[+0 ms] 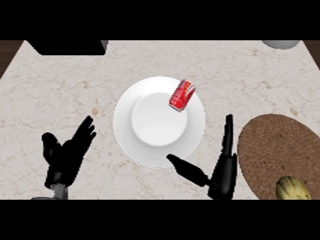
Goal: Pick the can from the placemat and place it in the plate
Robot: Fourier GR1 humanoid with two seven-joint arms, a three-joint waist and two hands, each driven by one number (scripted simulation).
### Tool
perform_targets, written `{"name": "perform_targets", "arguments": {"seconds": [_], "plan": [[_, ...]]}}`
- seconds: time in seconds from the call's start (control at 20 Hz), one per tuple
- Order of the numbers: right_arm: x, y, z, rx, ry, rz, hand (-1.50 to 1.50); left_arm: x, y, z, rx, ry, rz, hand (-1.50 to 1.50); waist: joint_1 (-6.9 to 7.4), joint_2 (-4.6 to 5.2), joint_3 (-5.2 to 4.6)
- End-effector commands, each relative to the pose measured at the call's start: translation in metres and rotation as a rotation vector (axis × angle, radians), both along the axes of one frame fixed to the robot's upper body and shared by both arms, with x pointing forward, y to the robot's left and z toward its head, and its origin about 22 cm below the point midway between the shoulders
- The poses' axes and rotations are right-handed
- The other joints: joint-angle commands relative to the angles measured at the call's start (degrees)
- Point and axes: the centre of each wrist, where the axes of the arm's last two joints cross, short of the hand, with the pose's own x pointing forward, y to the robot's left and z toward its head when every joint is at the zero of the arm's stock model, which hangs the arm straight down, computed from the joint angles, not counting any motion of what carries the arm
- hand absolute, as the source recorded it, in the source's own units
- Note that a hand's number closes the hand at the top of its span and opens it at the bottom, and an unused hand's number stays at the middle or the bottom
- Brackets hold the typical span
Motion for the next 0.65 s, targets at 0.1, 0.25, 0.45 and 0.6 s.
{"name": "perform_targets", "arguments": {"seconds": [0.1,0.25,0.45,0.6], "plan": [[-0.061,-0.021,-0.024,-0.052,0.054,0.066,-1.50,-0.005,-0.011,-0.001,0.000,0.014,0.010,0.00,-0.36,-0.11,-0.06],[-0.080,-0.010,-0.035,-0.071,0.073,0.071,-1.50,-0.013,0.010,-0.006,0.012,0.016,-0.003,0.00,-0.24,-0.09,-0.08],[-0.076,-0.019,-0.039,-0.094,0.076,0.070,-1.50,0.004,0.010,-0.001,-0.006,-0.002,-0.003,0.00,-0.25,-0.06,-0.09],[-0.088,-0.006,-0.026,-0.099,0.089,0.055,-1.50,-0.004,-0.003,0.002,0.015,-0.007,0.014,0.00,-0.19,-0.08,-0.12]]}}
